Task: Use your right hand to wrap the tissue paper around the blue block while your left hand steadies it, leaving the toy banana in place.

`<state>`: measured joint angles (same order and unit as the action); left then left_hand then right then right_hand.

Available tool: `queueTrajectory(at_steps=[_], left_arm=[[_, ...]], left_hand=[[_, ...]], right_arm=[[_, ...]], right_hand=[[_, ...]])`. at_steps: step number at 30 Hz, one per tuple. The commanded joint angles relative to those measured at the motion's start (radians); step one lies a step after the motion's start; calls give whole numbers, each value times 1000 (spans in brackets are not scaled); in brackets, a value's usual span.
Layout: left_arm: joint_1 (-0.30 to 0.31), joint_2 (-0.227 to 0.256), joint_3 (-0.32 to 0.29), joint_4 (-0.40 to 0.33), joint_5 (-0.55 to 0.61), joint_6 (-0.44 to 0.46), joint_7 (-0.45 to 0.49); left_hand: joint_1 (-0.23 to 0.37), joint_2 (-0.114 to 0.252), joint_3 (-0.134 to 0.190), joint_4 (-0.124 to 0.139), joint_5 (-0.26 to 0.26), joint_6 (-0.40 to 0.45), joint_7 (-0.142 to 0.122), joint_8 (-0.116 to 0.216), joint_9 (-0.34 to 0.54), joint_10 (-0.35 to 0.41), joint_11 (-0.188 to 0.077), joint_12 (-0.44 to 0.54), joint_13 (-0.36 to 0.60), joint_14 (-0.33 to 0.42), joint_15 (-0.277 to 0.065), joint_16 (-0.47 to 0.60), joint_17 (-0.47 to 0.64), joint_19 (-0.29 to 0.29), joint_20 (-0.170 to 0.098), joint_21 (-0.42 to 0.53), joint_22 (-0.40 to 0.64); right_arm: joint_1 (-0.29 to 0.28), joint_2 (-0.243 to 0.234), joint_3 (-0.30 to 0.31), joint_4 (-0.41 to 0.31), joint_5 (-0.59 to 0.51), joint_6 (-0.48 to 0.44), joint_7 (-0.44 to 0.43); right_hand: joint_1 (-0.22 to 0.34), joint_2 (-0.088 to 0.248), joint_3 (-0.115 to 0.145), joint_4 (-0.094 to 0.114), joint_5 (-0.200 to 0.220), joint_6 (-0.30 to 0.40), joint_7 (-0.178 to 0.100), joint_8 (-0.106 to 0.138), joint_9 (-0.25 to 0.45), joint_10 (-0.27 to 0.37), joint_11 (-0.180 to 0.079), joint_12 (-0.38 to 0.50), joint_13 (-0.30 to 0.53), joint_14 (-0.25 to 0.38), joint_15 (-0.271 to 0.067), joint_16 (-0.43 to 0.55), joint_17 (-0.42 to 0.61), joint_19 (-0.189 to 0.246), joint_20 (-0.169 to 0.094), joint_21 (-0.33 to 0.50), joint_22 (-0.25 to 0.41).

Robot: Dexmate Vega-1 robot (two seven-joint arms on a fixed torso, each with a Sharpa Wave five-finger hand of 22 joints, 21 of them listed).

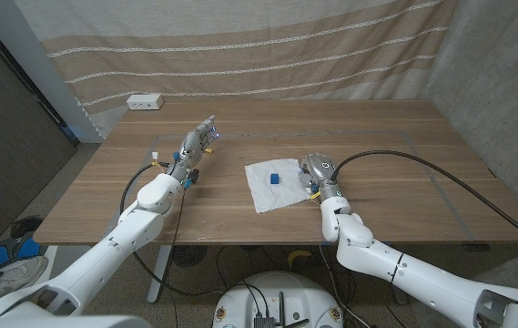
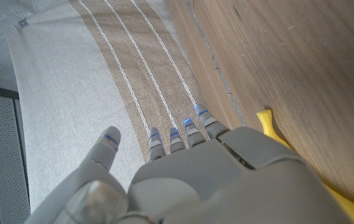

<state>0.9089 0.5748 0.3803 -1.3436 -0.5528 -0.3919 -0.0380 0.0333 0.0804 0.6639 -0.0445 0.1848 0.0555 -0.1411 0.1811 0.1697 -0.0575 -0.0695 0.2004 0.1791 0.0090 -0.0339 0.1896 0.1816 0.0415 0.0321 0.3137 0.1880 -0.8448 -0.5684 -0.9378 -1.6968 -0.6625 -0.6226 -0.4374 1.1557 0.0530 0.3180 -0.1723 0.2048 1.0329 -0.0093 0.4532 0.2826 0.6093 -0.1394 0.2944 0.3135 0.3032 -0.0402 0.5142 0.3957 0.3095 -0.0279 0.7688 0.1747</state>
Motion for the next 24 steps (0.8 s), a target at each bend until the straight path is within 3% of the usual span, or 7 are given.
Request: queueTrajectory(at_steps=[1,16,24], left_arm=[[-8,0,2,11,-1,2,-8],[-18,-10,9,18,0,2,-10],[-7,-8,6,5,4,3,3]], left_hand=[[-10,26,-1,-5,0,2,-6,0,4,2,1,-4,3,5,-14,-1,3,5,-2,-6,3],[-10,26,0,-6,0,0,-5,-1,4,2,1,-4,3,4,-12,-1,3,5,-2,-8,3],[-10,25,0,-7,-1,0,-6,-1,4,2,1,-4,3,4,-13,-1,3,5,-2,-9,3]], right_arm=[[-29,13,46,33,21,90,-115],[-53,0,95,-22,-18,29,-166],[-45,-20,88,-64,-48,9,-121]], right_hand=[[16,2,13,-1,9,8,14,15,14,18,1,9,4,18,-164,-1,-4,5,-5,4,2],[22,4,35,4,28,-6,29,42,50,36,14,15,13,50,-161,-18,-18,9,-1,1,1],[18,0,43,6,38,-10,33,59,69,38,13,14,18,56,-159,-30,-23,9,1,-2,0]])
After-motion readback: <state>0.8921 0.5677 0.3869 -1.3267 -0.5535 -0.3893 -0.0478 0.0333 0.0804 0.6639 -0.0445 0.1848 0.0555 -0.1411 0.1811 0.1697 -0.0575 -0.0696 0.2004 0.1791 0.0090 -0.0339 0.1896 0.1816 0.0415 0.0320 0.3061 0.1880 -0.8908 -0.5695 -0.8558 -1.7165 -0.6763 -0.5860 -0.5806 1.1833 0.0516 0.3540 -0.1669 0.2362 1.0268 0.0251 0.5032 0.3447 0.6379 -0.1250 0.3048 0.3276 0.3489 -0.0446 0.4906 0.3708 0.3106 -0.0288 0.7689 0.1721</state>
